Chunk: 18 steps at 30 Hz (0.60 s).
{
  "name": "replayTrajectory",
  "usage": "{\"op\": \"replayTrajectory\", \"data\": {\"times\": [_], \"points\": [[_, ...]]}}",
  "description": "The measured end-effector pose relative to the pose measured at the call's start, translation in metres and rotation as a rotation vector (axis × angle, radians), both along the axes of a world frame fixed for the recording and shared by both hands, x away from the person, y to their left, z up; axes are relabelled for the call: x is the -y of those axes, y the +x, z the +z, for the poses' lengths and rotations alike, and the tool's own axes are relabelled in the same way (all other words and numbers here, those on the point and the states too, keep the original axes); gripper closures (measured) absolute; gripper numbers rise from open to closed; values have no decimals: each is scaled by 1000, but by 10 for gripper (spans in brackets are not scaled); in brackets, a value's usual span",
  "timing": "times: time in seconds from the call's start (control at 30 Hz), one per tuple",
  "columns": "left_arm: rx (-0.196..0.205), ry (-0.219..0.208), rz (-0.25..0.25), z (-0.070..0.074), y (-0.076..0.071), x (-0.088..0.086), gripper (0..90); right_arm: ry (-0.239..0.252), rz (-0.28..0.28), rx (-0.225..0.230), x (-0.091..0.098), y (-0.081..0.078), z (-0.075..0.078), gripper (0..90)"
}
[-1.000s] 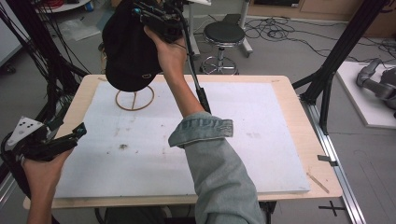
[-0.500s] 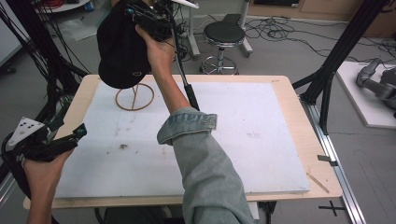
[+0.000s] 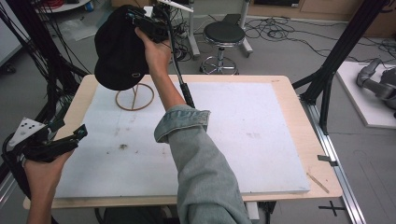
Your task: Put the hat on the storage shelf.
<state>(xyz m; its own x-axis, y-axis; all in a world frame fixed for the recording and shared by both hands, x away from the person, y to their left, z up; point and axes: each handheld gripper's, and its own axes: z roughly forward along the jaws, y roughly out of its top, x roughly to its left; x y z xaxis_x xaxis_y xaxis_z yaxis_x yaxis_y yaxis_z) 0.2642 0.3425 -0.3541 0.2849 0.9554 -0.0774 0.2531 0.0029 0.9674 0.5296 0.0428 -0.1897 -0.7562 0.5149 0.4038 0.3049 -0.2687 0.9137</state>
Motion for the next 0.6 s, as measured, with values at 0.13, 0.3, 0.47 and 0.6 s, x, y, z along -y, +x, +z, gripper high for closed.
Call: {"op": "replayTrajectory", "data": {"times": [0.13, 0.3, 0.47, 0.6], "points": [[0, 0, -6, 0, 0, 1, 174, -8, -9, -13, -5, 7, -6, 748], [-2, 1, -5, 0, 0, 1, 174, -4, -18, -48, -12, 17, -14, 748], [-4, -2, -4, -1, 0, 0, 174, -30, -18, -52, -21, 23, -18, 747], [-3, 0, -6, -2, 0, 1, 174, -55, -16, -71, -30, 27, -24, 746]]}}
